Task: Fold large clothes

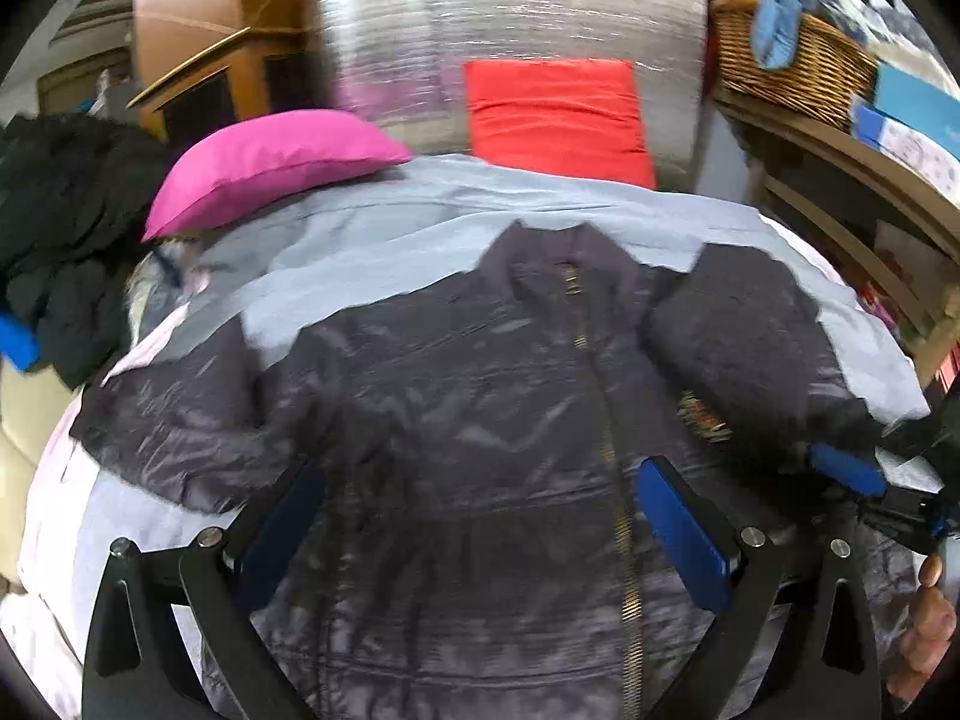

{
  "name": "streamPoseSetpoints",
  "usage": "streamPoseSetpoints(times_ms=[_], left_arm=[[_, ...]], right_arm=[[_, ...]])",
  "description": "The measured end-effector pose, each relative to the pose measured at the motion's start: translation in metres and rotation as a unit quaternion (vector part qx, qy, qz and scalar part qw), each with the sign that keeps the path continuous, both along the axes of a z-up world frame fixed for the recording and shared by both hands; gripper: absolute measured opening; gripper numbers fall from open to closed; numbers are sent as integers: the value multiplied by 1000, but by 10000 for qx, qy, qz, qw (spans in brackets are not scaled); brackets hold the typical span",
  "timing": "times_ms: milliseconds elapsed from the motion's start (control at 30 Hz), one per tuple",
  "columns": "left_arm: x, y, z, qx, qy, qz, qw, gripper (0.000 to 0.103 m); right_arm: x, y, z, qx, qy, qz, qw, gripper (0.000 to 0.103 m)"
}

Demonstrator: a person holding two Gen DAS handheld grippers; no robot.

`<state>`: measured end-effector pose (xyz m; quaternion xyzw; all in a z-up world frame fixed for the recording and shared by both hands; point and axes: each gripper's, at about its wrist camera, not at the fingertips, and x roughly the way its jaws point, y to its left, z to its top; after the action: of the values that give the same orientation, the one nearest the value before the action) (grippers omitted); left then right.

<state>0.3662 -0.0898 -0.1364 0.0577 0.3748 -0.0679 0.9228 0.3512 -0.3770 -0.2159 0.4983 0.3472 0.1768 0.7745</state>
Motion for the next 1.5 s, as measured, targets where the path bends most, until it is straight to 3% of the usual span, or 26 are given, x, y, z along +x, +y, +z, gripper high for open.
streamPoseSetpoints(times_ms=[33,133,233,400,467,533,567,700,733,800,867,900,933,1033,1100,1167,1233,1333,1500], left_arm=[[2,-9,4,37,6,-65,10000,103],[10,-43,16,125,-1,-323,9994,103],[20,-84,24,296,-51,-604,9977,103],[40,-161,14,963,-19,-1088,9894,103],[48,-191,1,1421,-5,-1271,9817,103],[57,-217,-16,2056,-44,-1305,9699,103],[62,-228,-27,2368,-53,-1268,9632,103],[76,-241,-40,2697,-157,-1168,9557,103],[79,-241,-41,2656,-166,-1169,9568,101],[84,-241,-40,2475,-119,-1253,9607,81],[92,-235,-42,2209,143,-1302,9665,41],[96,-231,-43,2000,284,-1312,9706,32],[100,-225,-44,1783,423,-1296,9745,24],[106,-205,-46,1372,593,-1166,9819,16],[107,-193,-44,1059,650,-1075,9864,13],[104,-175,-38,547,713,-982,9911,12],[99,-151,-31,72,710,-842,9939,11],[86,-115,-28,-520,758,-654,9936,11],[54,-54,-47,-1410,956,-311,9849,16]], right_arm=[[-8,-13,2,234,-161,-231,9993,98],[-24,-48,5,601,-419,-765,9944,98],[-30,-81,-19,1330,-220,-1135,9844,95],[-27,-105,-60,2059,345,-1446,9672,67],[-23,-105,-65,2096,514,-1489,9650,61],[-20,-106,-67,2131,647,-1537,9627,47],[-20,-107,-71,2162,728,-1553,9612,44],[-22,-115,-78,2260,764,-1577,9582,40],[-25,-119,-75,2137,728,-1614,9607,40],[-28,-125,-59,1717,508,-1733,9685,42],[-27,-127,-42,1219,432,-1800,9751,59],[-26,-128,-33,819,489,-1874,9776,81],[-24,-128,-27,467,507,-1918,9790,87],[-7,-120,-24,-102,685,-1722,9826,87],[11,-111,-39,-109,948,-1383,9858,85],[21,-100,-46,-381,1145,-1222,9851,68],[24,-93,-43,-786,1089,-1161,9841,38],[22,-91,-36,-915,1010,-1108,9845,30],[14,-73,-21,-1391,820,-983,9820,28]])
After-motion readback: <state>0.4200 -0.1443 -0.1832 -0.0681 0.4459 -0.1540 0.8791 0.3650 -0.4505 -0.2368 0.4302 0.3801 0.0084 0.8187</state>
